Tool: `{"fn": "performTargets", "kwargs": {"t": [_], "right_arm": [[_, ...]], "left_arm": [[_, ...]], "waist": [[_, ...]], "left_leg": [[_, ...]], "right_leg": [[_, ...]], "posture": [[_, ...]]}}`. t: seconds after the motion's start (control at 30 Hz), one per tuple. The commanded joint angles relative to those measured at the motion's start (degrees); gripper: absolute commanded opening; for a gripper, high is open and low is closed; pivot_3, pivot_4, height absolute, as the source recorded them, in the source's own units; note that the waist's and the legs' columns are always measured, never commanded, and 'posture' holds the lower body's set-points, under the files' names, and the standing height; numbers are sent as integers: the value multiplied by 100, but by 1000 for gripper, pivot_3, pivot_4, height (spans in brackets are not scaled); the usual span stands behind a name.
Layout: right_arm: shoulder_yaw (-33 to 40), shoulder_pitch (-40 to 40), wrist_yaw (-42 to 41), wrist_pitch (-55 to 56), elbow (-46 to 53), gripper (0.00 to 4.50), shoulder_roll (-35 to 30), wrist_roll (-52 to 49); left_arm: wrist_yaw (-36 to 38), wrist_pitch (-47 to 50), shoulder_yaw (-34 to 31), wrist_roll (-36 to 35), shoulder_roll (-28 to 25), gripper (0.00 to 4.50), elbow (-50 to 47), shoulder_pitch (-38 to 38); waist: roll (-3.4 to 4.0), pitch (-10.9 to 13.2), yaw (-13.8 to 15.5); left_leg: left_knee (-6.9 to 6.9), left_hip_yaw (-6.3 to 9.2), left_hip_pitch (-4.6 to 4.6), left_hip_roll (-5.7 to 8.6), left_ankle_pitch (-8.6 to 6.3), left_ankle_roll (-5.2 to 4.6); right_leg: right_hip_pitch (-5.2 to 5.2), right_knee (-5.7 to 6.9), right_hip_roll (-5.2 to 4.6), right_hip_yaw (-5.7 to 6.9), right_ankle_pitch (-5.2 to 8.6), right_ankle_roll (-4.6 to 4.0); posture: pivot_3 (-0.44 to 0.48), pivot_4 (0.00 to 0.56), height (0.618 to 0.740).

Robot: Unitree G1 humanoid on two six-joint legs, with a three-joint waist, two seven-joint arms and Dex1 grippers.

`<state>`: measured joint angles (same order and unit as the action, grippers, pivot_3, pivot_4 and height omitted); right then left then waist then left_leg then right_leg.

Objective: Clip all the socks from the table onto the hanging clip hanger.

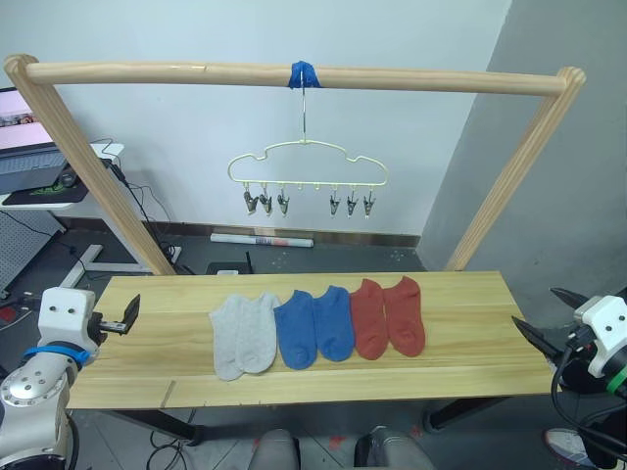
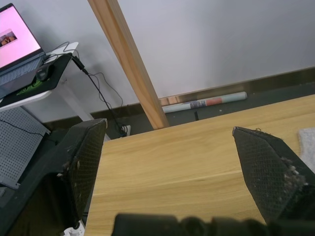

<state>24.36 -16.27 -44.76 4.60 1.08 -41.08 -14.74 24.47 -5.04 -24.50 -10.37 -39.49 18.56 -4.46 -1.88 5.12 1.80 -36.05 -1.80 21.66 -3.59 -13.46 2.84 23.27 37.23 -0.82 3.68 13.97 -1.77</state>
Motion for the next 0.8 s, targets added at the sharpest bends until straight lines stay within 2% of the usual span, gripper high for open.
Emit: {"fn": "performTargets", "kwargs": {"t": [0.03, 0.1, 0.37, 0.8], "right_arm": [[94, 39, 22, 31, 210, 4490, -36, -53], [119, -8, 39, 24, 261, 4490, -18, -67], [162, -79, 104, -18, 374, 4490, 23, -94], [122, -113, 142, -53, 495, 4490, 72, -88]], "left_arm": [[66, 62, -175, -153, -48, 4500, -24, 119], [-25, 147, -149, -76, -90, 4500, 54, 174], [498, -342, -337, -479, -71, 4500, 14, 174], [486, -142, -248, -581, 173, 4500, -397, 124]], "waist": [[0, 0, 0], [0, 0, 0], [-2, -4, -4], [-1, -4, -21]], "left_leg": [[0, 0, 0, 0, 0, 0], [0, 0, 0, 0, 0, 0], [0, -1, -1, 0, 0, 0], [-2, -1, -4, 0, 0, 0]], "right_leg": [[0, 0, 0, 0, 0, 0], [0, 1, 0, 0, 0, 0], [0, 2, 0, -1, 0, 0], [-3, 4, 0, -3, 0, 0]], "posture": [[104, 57, 740], [101, 56, 740], [94, 57, 740], [78, 75, 740]]}}
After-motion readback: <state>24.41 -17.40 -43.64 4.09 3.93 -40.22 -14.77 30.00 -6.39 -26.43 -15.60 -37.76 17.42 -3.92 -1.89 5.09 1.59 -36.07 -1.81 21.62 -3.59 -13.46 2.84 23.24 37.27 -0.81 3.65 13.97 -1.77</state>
